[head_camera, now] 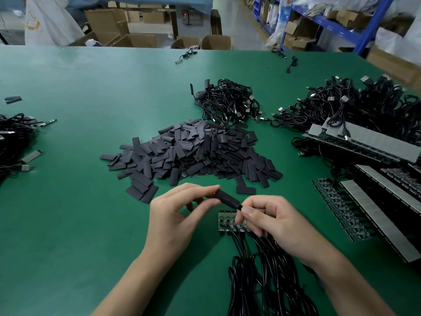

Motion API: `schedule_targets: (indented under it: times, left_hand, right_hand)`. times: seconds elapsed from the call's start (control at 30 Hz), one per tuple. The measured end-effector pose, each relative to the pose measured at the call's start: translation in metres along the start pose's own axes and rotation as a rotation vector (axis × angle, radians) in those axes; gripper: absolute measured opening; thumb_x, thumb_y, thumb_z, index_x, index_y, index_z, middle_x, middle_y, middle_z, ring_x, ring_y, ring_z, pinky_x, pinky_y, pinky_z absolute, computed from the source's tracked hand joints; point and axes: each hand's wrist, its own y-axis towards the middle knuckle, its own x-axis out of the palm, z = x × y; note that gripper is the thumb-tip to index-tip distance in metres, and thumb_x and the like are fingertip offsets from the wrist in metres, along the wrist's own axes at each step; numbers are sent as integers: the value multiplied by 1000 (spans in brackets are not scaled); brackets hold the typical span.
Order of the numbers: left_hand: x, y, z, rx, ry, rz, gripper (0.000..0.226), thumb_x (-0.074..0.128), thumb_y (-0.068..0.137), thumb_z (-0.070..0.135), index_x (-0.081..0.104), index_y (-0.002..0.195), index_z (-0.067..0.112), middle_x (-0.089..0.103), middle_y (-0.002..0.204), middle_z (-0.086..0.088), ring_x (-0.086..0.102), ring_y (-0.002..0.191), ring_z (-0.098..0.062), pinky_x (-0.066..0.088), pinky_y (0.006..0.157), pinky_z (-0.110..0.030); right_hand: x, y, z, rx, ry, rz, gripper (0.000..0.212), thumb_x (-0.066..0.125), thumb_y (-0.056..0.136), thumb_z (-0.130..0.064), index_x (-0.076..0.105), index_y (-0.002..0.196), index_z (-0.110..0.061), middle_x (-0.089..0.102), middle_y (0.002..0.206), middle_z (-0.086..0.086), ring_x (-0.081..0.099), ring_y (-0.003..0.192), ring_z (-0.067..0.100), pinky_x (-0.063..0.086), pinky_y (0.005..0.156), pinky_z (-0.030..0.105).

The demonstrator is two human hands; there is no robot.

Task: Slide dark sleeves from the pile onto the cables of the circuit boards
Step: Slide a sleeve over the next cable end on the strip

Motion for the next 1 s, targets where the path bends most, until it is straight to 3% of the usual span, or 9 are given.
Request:
schedule_targets:
  times: [0.1, 0.33, 0.53, 0.6, 0.67, 0.73, 0.87, 1.0]
  left_hand:
    - [2, -1, 0, 18, 11, -15, 22, 78, 86, 19, 80, 107, 12, 75, 93, 9, 70, 78, -6, 56, 65, -29]
    - [7, 0, 4, 68, 34, -46, 23, 73, 91, 19, 79, 110, 7, 73, 91, 10, 65, 75, 2, 54, 70, -19]
    - [6, 0, 5, -42, -63, 16, 16, 77, 88, 16, 81, 104, 16, 73, 82, 14, 70, 71, -9, 53, 70, -18]
    - [6, 0, 5, -134, -158, 24, 15, 78, 85, 19, 81, 99, 23, 75, 82, 12, 72, 73, -11, 54, 71, -19]
    - [7, -1, 5, -224, -256, 33, 13, 79, 84, 22, 82, 95, 28, 77, 83, 7, 74, 73, -13, 56, 71, -21]
    - [8, -2, 6, -290, -312, 61, 15, 80, 84, 18, 82, 95, 28, 78, 81, 2, 75, 72, -16, 59, 70, -25]
    - [10, -1, 8, -349, -354, 95, 15, 78, 83, 20, 81, 96, 26, 78, 81, -2, 76, 72, -20, 60, 72, -27]
    - [10, -1, 9, -329, -301, 77, 17, 77, 84, 20, 81, 99, 25, 78, 82, 3, 76, 74, -15, 58, 73, -22]
  right_hand:
    - [2, 0, 1, 4, 5, 10, 27, 55, 100, -38, 73, 84, -26, 52, 58, -8, 45, 59, 10, 36, 61, 22]
    - [6, 2, 6, 33, -49, 22, 28, 53, 100, -44, 73, 86, -30, 54, 58, -7, 49, 59, 9, 41, 63, 23]
    - [6, 2, 3, 33, -32, -2, 25, 56, 101, -42, 77, 92, -33, 59, 61, -8, 55, 62, 4, 45, 66, 16]
    - [8, 1, 0, 36, -95, -8, 25, 55, 99, -49, 76, 93, -38, 62, 64, -8, 61, 68, 7, 51, 73, 24]
    - [8, 0, -3, 41, -134, 21, 26, 55, 92, -57, 75, 91, -41, 67, 68, -6, 69, 76, 17, 57, 80, 42]
    - [7, -2, -5, 29, -164, 82, 27, 58, 90, -57, 75, 91, -35, 70, 71, -4, 67, 73, 19, 54, 77, 44]
    - [8, -4, -7, 1, -199, 139, 17, 62, 101, -32, 74, 88, -34, 62, 63, -6, 53, 59, 7, 43, 60, 25]
    - [15, -4, -8, -8, -229, 157, 21, 61, 102, -32, 73, 85, -33, 56, 63, 1, 42, 57, 8, 32, 54, 24]
